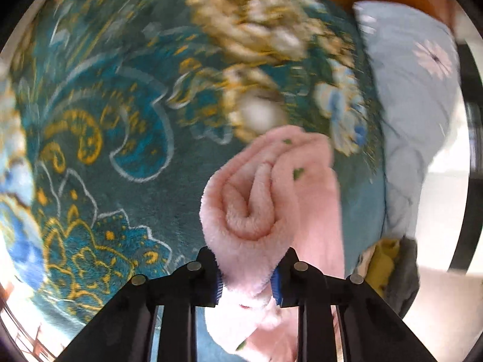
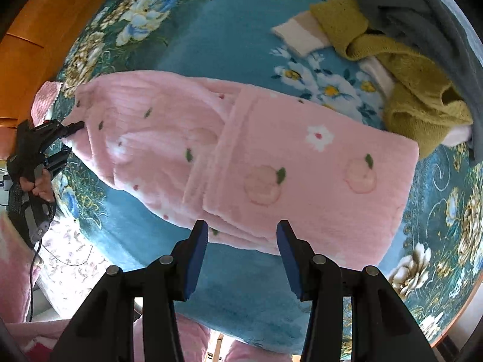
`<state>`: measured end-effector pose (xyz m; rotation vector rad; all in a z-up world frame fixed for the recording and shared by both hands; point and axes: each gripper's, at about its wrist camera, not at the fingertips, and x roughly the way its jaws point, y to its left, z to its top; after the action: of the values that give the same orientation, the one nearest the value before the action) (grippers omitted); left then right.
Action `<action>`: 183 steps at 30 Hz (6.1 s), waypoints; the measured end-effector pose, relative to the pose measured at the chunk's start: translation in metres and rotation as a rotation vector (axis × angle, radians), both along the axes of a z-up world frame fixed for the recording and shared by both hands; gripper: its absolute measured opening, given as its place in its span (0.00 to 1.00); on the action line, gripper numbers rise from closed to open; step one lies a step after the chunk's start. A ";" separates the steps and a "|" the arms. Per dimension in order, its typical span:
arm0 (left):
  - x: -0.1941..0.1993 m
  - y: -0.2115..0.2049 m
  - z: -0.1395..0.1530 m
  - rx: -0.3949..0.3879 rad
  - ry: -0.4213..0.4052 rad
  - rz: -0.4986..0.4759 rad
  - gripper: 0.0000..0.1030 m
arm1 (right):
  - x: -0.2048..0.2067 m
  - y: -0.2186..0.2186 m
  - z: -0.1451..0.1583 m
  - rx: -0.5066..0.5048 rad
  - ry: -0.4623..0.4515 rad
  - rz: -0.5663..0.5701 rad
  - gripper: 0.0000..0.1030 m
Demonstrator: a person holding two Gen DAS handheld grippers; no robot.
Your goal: Fold clothes
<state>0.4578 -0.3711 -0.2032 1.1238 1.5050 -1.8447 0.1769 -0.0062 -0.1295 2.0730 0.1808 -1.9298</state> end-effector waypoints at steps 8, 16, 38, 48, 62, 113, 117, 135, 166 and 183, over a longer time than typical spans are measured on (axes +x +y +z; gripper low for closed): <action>-0.042 0.046 0.081 -0.217 -0.005 -0.256 0.25 | 0.009 0.021 0.015 -0.057 0.041 -0.084 0.47; -0.115 0.146 0.139 -0.270 0.042 -0.495 0.25 | 0.026 0.076 0.033 -0.125 0.092 -0.206 0.47; -0.209 0.477 0.059 -0.265 -0.302 -1.099 0.61 | 0.087 0.327 -0.004 -0.200 0.051 -0.606 0.47; -0.185 0.372 0.121 -0.221 -0.216 -0.774 0.64 | 0.046 0.289 -0.019 -0.370 0.022 -0.510 0.47; -0.070 0.261 0.122 -0.182 -0.345 -0.429 0.64 | -0.070 0.188 -0.072 -0.451 -0.092 -0.393 0.53; -0.082 0.259 0.106 -0.099 -0.376 -0.476 0.64 | 0.007 0.224 -0.055 -0.340 -0.042 -0.333 0.47; -0.088 0.265 0.105 -0.101 -0.386 -0.497 0.64 | 0.001 0.227 -0.067 -0.425 -0.073 -0.376 0.47; -0.103 0.272 0.097 -0.082 -0.396 -0.521 0.64 | -0.042 0.234 -0.002 -0.602 0.112 -0.309 0.20; -0.143 0.308 0.015 -0.020 -0.437 -0.723 0.64 | -0.059 0.218 -0.063 -0.350 -0.016 -0.332 0.31; -0.144 0.256 -0.002 0.062 -0.422 -0.639 0.71 | -0.040 0.258 -0.101 -0.371 -0.174 -0.478 0.64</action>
<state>0.3140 -0.1154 -0.2056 2.0490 1.0286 -1.7654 0.1368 0.2522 -0.2304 2.1337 -0.7157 -1.8211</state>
